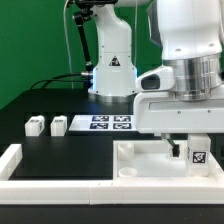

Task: Assemble square table

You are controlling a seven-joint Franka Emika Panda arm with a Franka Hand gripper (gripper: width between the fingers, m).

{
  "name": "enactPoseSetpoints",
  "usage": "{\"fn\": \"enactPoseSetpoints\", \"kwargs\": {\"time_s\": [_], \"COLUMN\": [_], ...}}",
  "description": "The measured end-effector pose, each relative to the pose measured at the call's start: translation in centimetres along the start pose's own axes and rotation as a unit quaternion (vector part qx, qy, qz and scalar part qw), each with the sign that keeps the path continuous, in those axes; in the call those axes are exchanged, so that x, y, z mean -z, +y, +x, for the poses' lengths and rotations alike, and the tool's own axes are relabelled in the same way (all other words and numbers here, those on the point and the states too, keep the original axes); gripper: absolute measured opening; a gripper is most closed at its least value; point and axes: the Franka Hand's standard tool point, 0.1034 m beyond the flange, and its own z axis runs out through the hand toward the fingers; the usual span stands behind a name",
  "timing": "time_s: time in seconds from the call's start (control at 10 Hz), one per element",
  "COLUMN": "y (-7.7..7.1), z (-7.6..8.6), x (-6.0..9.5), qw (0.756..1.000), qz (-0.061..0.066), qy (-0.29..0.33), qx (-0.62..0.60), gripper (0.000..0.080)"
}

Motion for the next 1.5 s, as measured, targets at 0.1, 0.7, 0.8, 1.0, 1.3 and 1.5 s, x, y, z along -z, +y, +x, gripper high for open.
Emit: {"fn": "enactPoseSetpoints", "kwargs": {"time_s": [0.1, 0.7, 0.8, 1.0, 1.3, 1.5], "y": [0.04, 0.28, 0.55, 0.51, 0.21, 0.24], "z": [0.16, 0.07, 0.09, 0.07, -0.1, -0.21], "x": [0.2, 0.0, -0.04, -0.06, 0.07, -0.05], "qw": [0.998, 0.995, 0.999, 1.0, 0.974, 0.928], "qz": [-0.005, -0.009, -0.011, -0.01, -0.016, -0.013], "qy": [0.003, 0.003, 0.003, 0.003, 0.003, 0.0], "qx": [0.056, 0.097, 0.043, -0.023, -0.224, -0.371], "gripper": [0.0649, 0.0447, 0.029, 0.029, 0.029, 0.029]}}
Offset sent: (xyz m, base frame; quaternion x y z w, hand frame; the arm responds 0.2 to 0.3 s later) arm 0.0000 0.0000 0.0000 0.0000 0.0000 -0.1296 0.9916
